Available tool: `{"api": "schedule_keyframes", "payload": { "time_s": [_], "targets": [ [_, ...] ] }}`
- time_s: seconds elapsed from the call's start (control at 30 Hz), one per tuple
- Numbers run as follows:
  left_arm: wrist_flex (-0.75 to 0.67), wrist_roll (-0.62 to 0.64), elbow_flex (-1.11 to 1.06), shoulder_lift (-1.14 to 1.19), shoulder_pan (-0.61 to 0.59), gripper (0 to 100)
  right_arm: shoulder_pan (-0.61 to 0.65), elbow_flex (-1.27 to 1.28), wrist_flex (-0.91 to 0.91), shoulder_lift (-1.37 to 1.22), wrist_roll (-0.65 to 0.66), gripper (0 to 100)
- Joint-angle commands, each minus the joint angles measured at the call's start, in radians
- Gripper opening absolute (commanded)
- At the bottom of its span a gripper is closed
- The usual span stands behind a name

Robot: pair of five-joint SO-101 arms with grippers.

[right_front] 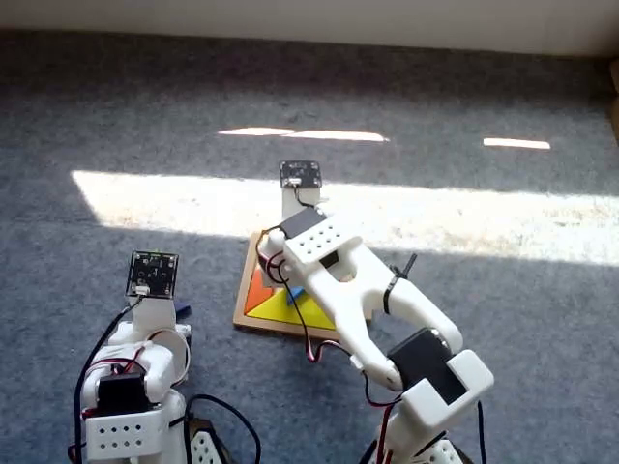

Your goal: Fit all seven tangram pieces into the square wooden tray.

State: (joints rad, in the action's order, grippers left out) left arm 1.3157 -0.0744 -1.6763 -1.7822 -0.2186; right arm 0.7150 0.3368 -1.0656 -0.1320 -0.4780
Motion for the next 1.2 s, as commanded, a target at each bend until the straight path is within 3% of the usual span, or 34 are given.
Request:
{"api": "schedule_keyframes", "payload": {
  "time_s": [0.0,0.27,0.53,0.7,0.87,1.17],
  "targets": [
    [0.008,-0.006,-0.019,-0.041,-0.013,4,0.018,-0.027,0.028,0.015,-0.009,23.1],
    [0.008,-0.006,-0.019,-0.041,-0.013,4,0.021,-0.036,0.012,0.027,-0.003,27.2],
    [0.008,-0.006,-0.019,-0.041,-0.013,4,0.012,-0.030,-0.051,0.231,-0.002,26.9],
    [0.008,-0.006,-0.019,-0.041,-0.013,4,-0.012,0.044,-0.050,0.274,0.005,15.2],
    [0.008,-0.006,-0.019,-0.041,-0.013,4,-0.021,0.050,-0.027,0.243,0.112,0.1],
    [0.008,-0.006,-0.019,-0.041,-0.013,4,-0.021,0.044,-0.008,0.108,0.117,0.8]
  ]
}}
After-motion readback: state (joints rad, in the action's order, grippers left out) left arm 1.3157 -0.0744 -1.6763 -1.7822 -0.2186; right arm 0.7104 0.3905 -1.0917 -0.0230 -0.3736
